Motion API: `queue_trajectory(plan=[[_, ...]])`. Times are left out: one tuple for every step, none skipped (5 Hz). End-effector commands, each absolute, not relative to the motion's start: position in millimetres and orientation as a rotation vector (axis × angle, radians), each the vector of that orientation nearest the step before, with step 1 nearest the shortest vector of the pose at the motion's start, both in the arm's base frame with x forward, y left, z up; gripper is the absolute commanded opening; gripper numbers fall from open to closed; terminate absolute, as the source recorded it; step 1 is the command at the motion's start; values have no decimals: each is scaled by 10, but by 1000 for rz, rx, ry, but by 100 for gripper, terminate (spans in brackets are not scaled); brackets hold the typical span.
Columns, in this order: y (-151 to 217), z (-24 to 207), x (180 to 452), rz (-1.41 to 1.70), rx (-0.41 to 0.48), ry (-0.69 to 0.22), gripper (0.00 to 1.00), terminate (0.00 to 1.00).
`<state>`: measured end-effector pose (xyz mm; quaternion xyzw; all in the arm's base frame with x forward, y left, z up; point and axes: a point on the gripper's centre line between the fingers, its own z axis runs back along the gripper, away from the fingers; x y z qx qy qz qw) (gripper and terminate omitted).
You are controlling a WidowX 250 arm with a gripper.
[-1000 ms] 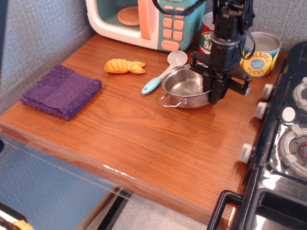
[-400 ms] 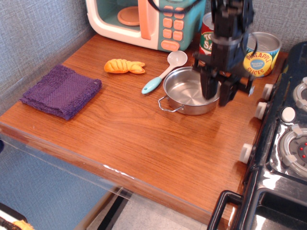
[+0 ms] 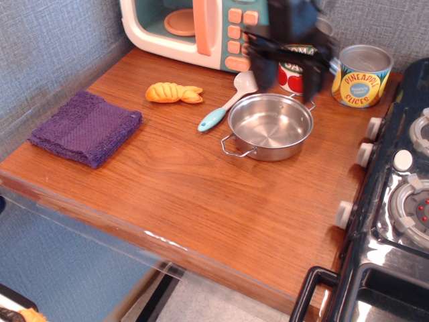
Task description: Place the pot in front of the canned tomatoes.
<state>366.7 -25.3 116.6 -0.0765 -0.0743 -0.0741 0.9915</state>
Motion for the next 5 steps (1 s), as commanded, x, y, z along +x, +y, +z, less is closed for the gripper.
queue_trajectory(plan=[[396,1231,3477,-3,-85,-158,100,0],[504,1156,3451,2,-75,-140,100,0],[546,1079,3486,-15,-63,-120,100,0],[546,1079,3486,-15,-63,-120,100,0],[546,1079,3486,-15,-63,-120,100,100]])
